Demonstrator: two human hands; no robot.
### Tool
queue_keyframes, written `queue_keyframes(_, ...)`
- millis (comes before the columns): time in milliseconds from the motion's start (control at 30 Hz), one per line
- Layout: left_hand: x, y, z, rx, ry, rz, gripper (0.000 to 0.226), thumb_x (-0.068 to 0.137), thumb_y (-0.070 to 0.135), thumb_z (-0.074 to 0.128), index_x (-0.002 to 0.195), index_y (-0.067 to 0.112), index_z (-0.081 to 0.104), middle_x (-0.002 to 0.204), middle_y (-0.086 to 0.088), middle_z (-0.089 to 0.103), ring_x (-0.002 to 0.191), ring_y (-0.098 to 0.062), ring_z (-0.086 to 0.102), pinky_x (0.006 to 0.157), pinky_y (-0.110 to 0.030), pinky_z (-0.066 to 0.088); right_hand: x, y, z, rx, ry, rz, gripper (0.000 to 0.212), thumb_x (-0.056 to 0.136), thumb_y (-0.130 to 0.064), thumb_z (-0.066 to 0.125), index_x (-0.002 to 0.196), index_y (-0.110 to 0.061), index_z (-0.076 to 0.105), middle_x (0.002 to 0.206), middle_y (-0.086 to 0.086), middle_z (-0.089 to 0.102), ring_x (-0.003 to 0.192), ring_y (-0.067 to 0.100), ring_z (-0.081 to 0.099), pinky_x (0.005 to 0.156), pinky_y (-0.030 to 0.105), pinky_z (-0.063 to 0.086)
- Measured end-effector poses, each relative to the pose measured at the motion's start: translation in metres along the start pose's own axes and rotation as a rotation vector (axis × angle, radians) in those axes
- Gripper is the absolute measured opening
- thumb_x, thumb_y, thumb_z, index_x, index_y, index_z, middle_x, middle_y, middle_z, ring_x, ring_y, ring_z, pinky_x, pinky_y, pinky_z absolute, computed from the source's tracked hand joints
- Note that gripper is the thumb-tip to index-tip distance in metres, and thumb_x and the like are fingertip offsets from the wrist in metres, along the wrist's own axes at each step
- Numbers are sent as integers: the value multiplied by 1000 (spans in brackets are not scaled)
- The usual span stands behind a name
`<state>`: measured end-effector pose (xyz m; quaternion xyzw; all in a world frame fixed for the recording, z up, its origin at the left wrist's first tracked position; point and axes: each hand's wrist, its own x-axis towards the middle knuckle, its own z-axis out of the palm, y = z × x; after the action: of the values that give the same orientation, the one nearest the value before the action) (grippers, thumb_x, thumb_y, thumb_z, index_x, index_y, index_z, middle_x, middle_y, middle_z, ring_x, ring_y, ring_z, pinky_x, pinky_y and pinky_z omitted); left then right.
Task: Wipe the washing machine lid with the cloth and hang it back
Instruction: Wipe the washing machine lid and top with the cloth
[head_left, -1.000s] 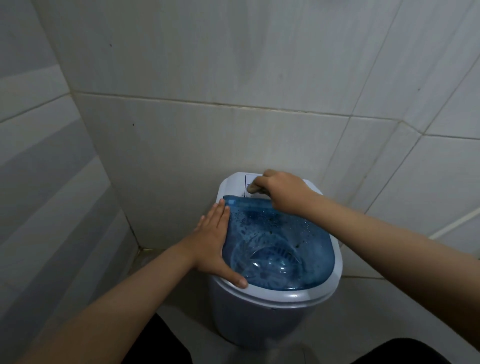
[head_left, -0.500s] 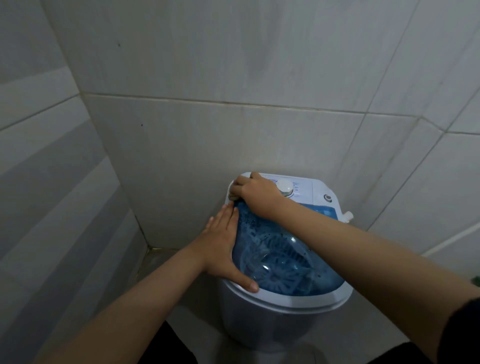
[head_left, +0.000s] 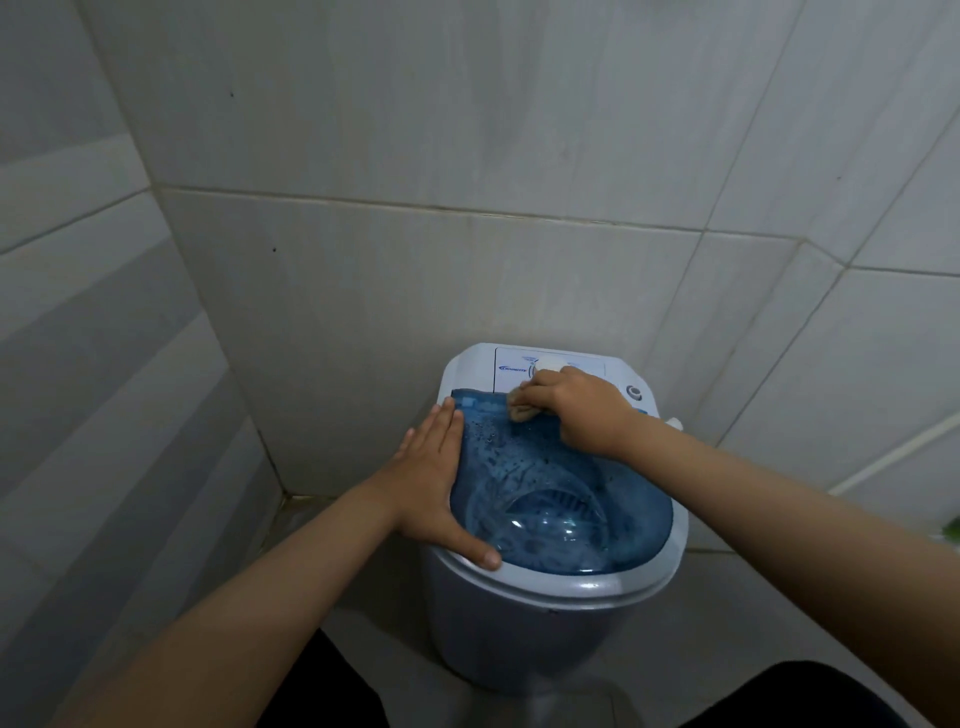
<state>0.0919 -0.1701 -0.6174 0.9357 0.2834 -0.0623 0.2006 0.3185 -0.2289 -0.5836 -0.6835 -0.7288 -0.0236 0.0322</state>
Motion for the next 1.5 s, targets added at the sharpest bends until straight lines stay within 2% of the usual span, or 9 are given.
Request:
queue_keyframes(100, 0, 0, 0, 0, 1, 1, 159, 37, 89, 62, 142, 14, -31, 149, -1, -42, 137, -16, -36, 118, -47, -10, -15, 17, -3, 4, 17, 12, 70, 67, 15, 45, 122, -27, 59, 120, 0, 62, 102, 30, 56, 71, 42, 53)
queue_keyframes(233, 1, 0, 1, 10, 9, -1, 159, 36, 88, 62, 143, 13, -30, 149, -2, -40, 138, -17, -35, 118, -46, -11, -35, 38, -5, 22, 24, 81, 65, 70, 11, 49, 121, -28, 60, 121, -4, 63, 107, 24, 57, 72, 32, 51)
queue_keyframes(367, 2, 0, 1, 19, 13, -8, 161, 33, 91, 59, 143, 13, -29, 150, -2, -40, 138, -17, -34, 118, -47, -9, -50, 53, -1, 44, 44, 107, 62, 68, 10, 52, 116, -29, 62, 112, 0, 66, 100, 30, 60, 71, 45, 56)
queue_keyframes(467, 3, 0, 1, 20, 21, -10, 162, 32, 92, 59, 144, 12, -28, 151, -2, -38, 139, -18, -33, 118, -46, -9, -60, 54, -1, 23, 54, 179, 58, 70, 8, 53, 117, -26, 62, 109, 2, 65, 96, 32, 61, 71, 42, 55)
queue_keyframes(600, 3, 0, 1, 21, 22, -7, 163, 30, 93, 57, 144, 12, -28, 151, -4, -38, 139, -19, -33, 118, -47, -8, -78, 41, 6, -29, 91, 244, 53, 72, 5, 54, 115, -24, 62, 111, 4, 64, 90, 35, 60, 71, 36, 50)
queue_keyframes(1033, -1, 4, -2, 28, 3, -6, 164, 28, 94, 54, 144, 11, -28, 151, -5, -37, 141, -20, -29, 117, -46, -9, -163, -38, 16, -38, 104, 338, 46, 75, 0, 62, 116, -21, 59, 124, 4, 59, 89, 33, 51, 63, 45, 57)
queue_keyframes(1167, -1, 6, -3, 26, 10, -6, 166, 25, 95, 52, 144, 10, -26, 152, -6, -35, 142, -20, -27, 117, -46, -8, -173, -48, 8, -25, -4, 284, 54, 78, 1, 51, 123, -28, 50, 127, -2, 51, 95, 29, 49, 76, 42, 55)
queue_keyframes(1367, -3, 6, -4, 14, 4, 0, 167, 23, 96, 50, 144, 10, -27, 152, -5, -36, 141, -19, -29, 117, -46, -8, -150, -37, -44, 280, -245, 178, 47, 78, 2, 53, 105, -34, 65, 98, -20, 65, 92, 6, 63, 82, 28, 55)
queue_keyframes(1500, -2, 5, -3, 14, 0, 6, 165, 26, 95, 52, 143, 11, -28, 151, -5, -38, 140, -19, -31, 118, -47, -8, -93, -10, -52, 229, -27, 231, 47, 79, 6, 52, 105, -31, 67, 89, -19, 55, 91, 9, 62, 77, 28, 53)
